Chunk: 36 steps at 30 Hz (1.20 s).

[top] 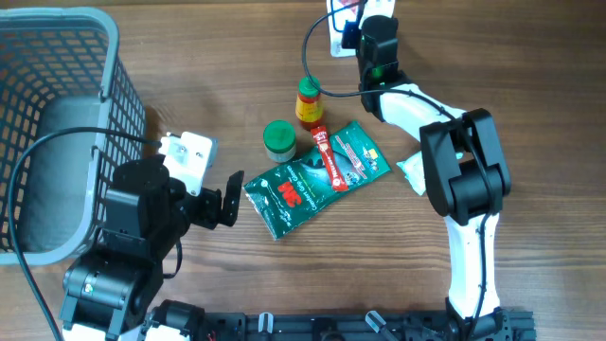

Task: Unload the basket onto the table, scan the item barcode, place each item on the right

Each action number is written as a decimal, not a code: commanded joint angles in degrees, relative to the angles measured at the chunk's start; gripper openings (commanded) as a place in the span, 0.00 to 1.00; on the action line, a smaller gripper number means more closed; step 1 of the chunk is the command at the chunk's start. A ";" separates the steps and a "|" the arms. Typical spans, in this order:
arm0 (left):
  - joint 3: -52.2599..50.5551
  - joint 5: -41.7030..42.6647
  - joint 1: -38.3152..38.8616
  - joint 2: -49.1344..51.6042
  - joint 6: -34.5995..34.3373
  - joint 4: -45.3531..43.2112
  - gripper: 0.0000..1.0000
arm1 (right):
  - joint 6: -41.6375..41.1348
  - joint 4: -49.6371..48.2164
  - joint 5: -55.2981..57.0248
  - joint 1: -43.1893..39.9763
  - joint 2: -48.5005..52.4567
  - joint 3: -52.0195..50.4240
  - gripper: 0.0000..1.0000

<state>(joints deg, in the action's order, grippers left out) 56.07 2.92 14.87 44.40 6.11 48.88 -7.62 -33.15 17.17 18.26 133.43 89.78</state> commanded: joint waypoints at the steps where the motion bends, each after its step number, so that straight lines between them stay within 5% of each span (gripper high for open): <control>1: -0.07 0.48 -0.26 -0.11 -0.39 -0.13 1.00 | 1.14 0.00 2.93 -0.11 0.94 1.40 0.04; 5: -0.07 0.48 -0.26 -0.11 -0.39 -0.13 1.00 | 0.96 2.64 3.50 -0.37 -1.38 1.40 0.04; 10: -0.07 0.48 -0.26 -0.11 -0.39 -0.13 1.00 | 0.07 10.54 18.86 -1.86 -8.09 1.40 0.04; 17: -0.07 0.48 -0.26 -0.11 -0.39 -0.13 1.00 | -0.09 24.76 33.00 -12.50 -11.50 1.40 0.04; 23: -0.07 0.48 -0.26 -0.11 -0.39 -0.13 1.00 | -11.85 41.38 31.61 -30.29 -10.95 1.29 0.04; 31: -0.07 0.48 -0.26 -0.11 -0.39 -0.13 1.00 | -12.52 45.27 18.56 -47.34 -9.18 -2.60 0.04; 36: -0.07 0.48 -0.26 -0.11 -0.39 -0.13 1.00 | -12.63 45.31 9.68 -53.94 -8.13 -5.07 0.20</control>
<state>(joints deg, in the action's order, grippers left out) 56.07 2.92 14.87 44.40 6.09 48.88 -19.44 11.81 34.57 -33.63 122.91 85.76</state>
